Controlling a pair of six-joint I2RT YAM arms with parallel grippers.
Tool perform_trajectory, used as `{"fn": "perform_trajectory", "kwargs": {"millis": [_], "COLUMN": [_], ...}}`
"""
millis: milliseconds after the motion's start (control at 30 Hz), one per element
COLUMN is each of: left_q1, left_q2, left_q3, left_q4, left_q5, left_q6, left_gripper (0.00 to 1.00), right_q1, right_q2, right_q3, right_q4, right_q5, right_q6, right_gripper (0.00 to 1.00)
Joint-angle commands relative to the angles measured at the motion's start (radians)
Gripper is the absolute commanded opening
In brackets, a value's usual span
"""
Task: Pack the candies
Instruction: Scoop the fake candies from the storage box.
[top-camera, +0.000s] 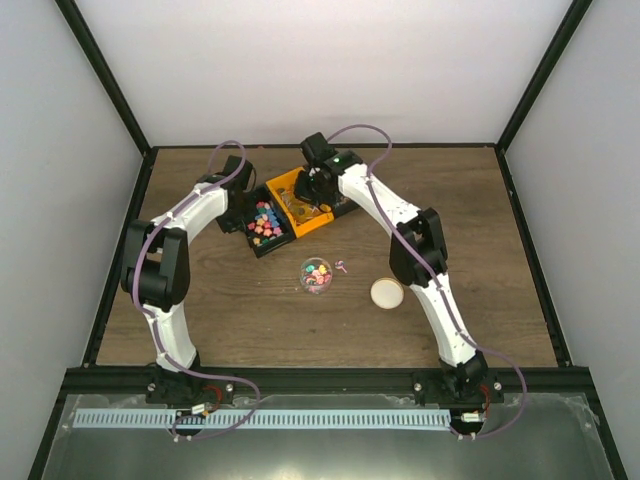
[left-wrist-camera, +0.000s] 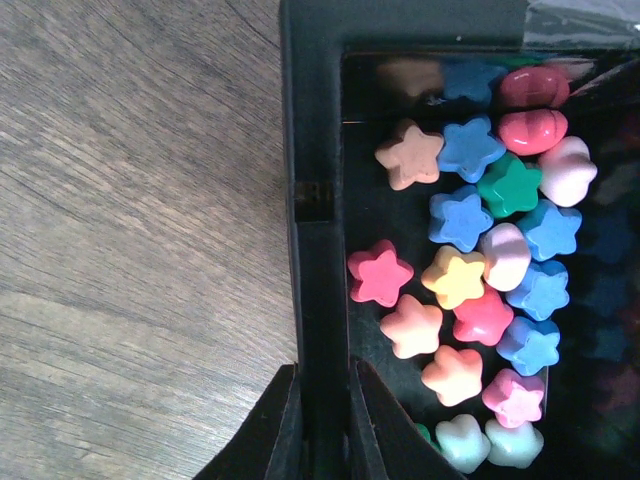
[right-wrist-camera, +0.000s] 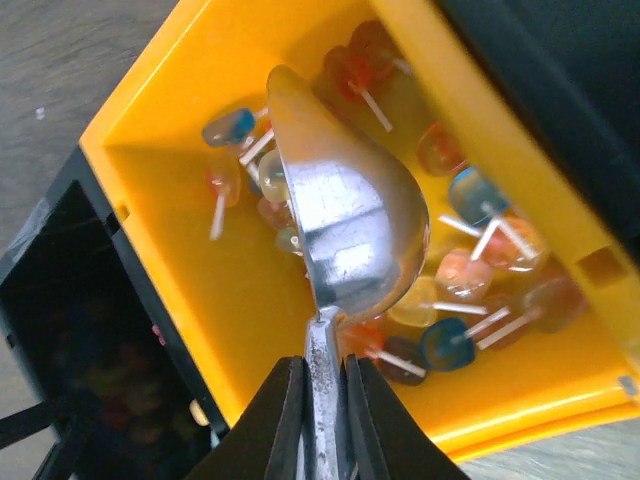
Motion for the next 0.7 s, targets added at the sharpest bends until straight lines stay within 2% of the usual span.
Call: {"fn": "perform_trajectory", "kwargs": {"millis": [0, 167, 267, 533, 667], "left_q1": [-0.009, -0.009, -0.009, -0.007, -0.008], "left_q2": [0.108, 0.107, 0.104, 0.097, 0.095], "left_q3": [-0.068, -0.062, -0.063, -0.069, -0.067], "left_q4": [-0.066, -0.072, -0.073, -0.071, -0.071], "left_q5": [0.054, 0.051, 0.048, 0.048, 0.051], "left_q6": [-0.007, -0.003, -0.002, 0.0, -0.001], "left_gripper": [0.04, 0.04, 0.04, 0.04, 0.04], "right_q1": [0.013, 0.013, 0.001, -0.046, -0.054], "right_q2": [0.097, -0.034, -0.108, -0.197, -0.218], "right_q3": [-0.146, -0.357, -0.525, -0.732, -0.757], "right_q4": [0.002, 0.302, 0.521, 0.824, 0.874], "right_q5": [-0.221, -0.431, -0.533, -0.714, -0.74], "right_q6": [-0.058, -0.037, 0.031, 0.188, 0.224], "right_gripper": [0.01, 0.01, 0.01, 0.01, 0.01]}}
